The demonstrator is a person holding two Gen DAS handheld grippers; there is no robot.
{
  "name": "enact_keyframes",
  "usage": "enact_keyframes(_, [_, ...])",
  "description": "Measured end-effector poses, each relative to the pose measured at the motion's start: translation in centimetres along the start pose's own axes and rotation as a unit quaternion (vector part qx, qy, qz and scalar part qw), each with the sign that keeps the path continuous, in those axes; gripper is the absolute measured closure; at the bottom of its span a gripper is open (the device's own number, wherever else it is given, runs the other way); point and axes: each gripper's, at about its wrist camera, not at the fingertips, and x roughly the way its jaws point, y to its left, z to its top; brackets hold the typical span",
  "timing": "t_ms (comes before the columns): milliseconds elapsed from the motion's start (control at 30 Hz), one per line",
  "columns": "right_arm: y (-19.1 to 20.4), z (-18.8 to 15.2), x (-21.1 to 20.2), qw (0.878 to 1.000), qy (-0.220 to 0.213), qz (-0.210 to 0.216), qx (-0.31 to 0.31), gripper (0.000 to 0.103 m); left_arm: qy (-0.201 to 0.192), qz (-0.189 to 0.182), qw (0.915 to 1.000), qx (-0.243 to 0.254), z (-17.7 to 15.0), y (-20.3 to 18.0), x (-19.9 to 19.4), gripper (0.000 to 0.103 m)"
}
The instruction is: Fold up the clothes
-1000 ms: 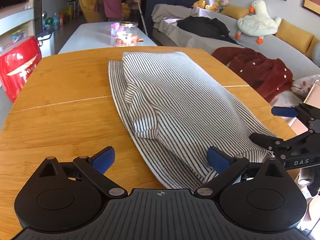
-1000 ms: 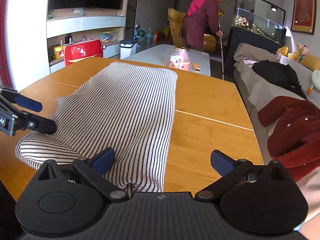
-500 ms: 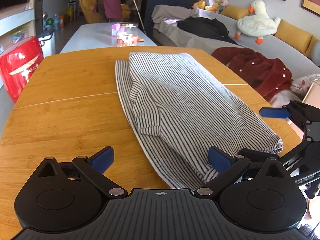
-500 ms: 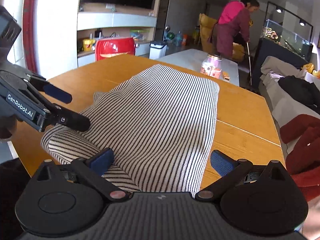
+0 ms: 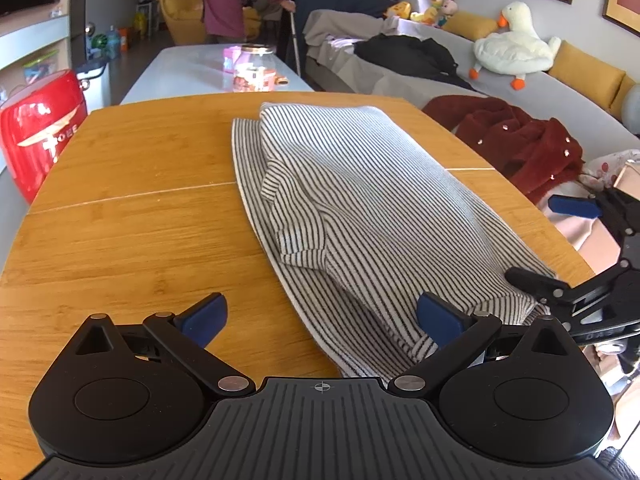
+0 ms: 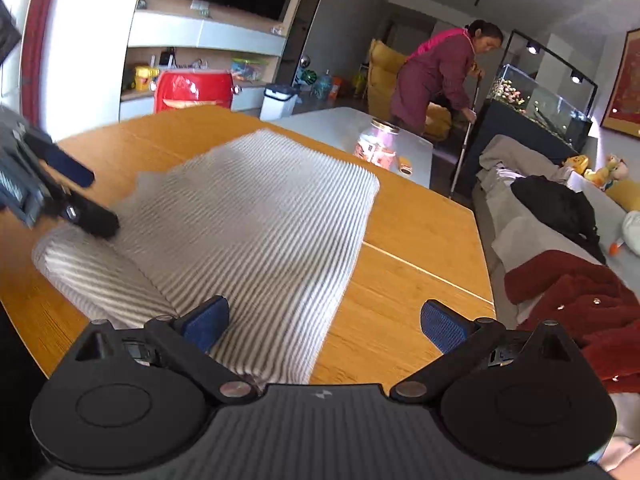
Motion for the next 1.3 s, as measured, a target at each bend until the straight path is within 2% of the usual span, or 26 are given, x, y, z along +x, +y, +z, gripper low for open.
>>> enact_keyframes(133, [1.0, 0.5, -1.0, 0.999, -0.015, 0.046, -0.013, 0.001, 0.000, 0.008, 1.0000, 0.006, 0.0, -0.1, 0.0, 0.000])
enact_keyframes(200, [1.5, 0.7, -1.5, 0.997, -0.023, 0.069, -0.020, 0.004, -0.001, 0.010, 0.9999, 0.006, -0.1, -0.1, -0.2, 0.000])
enact_keyframes(267, [2.0, 0.9, -2.0, 0.995, -0.030, 0.093, -0.026, 0.014, -0.001, 0.010, 0.9999, 0.004, -0.1, 0.1, -0.3, 0.000])
enact_keyframes(333, [2.5, 1.1, -2.5, 0.992, -0.038, 0.116, -0.033, 0.019, -0.001, 0.010, 1.0000, 0.002, -0.2, 0.1, -0.3, 0.000])
enact_keyframes(467, [3.8, 1.3, -3.1, 0.985, -0.046, 0.159, -0.057, 0.020, -0.001, 0.010, 0.9999, 0.004, -0.2, 0.0, -0.3, 0.000])
enact_keyframes(600, [5.6, 0.6, -2.0, 0.982, -0.025, 0.151, -0.111, 0.020, -0.008, 0.018, 0.9997, 0.014, -0.1, -0.1, -0.9, 0.000])
enact_keyframes(633, [5.5, 0.6, -1.6, 0.983, -0.018, 0.151, -0.103, 0.020, -0.012, 0.023, 0.9995, 0.020, -0.1, -0.1, -1.2, 0.000])
enact_keyframes(700, [4.9, 1.0, -0.8, 0.985, -0.003, 0.157, -0.077, 0.020, -0.018, 0.027, 0.9988, 0.036, -0.3, -0.2, -2.1, 0.000])
enact_keyframes(767, [3.6, 1.5, -0.4, 0.985, 0.011, 0.172, -0.021, 0.023, -0.022, 0.025, 0.9981, 0.053, -0.5, -0.2, -3.1, 0.000])
enact_keyframes(867, [1.4, 1.7, 0.3, 0.978, 0.024, 0.199, 0.058, 0.023, -0.019, 0.006, 0.9963, 0.083, -1.2, -0.4, -4.2, 0.000])
enact_keyframes(1033, [0.0, 1.4, 0.8, 0.971, 0.027, 0.215, 0.103, 0.023, -0.005, -0.020, 0.9891, 0.146, -2.8, -1.9, -4.7, 0.000])
enact_keyframes(1133, [0.4, 1.3, 0.7, 0.973, 0.022, 0.211, 0.092, 0.023, 0.001, -0.002, 0.9866, 0.163, -2.8, -2.6, -3.5, 0.000])
enact_keyframes(1300, [2.3, 1.6, -0.6, 0.982, -0.001, 0.188, 0.022, 0.021, 0.010, 0.038, 0.9818, 0.186, -2.7, -3.9, -1.1, 0.000])
